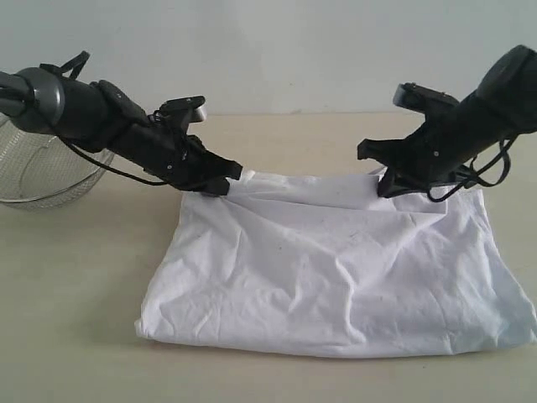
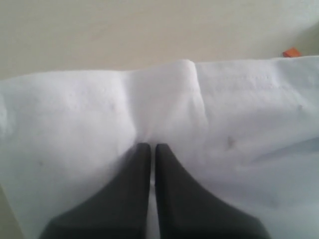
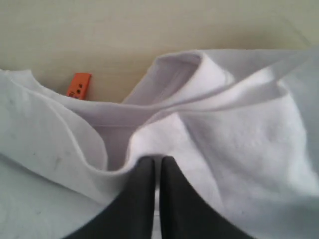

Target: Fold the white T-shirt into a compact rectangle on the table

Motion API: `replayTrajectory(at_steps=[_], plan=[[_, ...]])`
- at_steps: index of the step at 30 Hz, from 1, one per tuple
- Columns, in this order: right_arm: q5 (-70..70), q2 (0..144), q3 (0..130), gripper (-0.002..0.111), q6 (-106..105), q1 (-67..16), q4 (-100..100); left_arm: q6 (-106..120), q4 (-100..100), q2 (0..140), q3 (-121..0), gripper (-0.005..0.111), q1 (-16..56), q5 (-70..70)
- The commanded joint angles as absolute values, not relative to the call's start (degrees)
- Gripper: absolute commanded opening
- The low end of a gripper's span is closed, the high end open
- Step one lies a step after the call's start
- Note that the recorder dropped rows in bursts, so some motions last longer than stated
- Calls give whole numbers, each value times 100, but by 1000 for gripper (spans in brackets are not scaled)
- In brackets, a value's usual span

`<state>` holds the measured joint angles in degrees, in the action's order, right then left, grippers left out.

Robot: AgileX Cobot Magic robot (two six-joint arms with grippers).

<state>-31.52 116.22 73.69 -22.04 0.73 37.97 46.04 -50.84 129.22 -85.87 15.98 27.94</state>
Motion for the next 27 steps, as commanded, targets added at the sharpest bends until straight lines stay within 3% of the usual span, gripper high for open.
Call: replayTrajectory(at_steps=[1, 19, 27], plan=[[-2653, 11857, 7440, 0, -2285, -190, 3882, 4563, -4966, 12930, -8593, 4, 1579, 2739], [-1764, 12843, 8406, 0, -2062, -198, 4108, 4428, -4863, 12930, -8593, 4, 1449, 2953], [-2189, 12375, 8410, 0, -1976, 112, 4156, 4413, -4863, 12879, -8593, 4, 1268, 3545]])
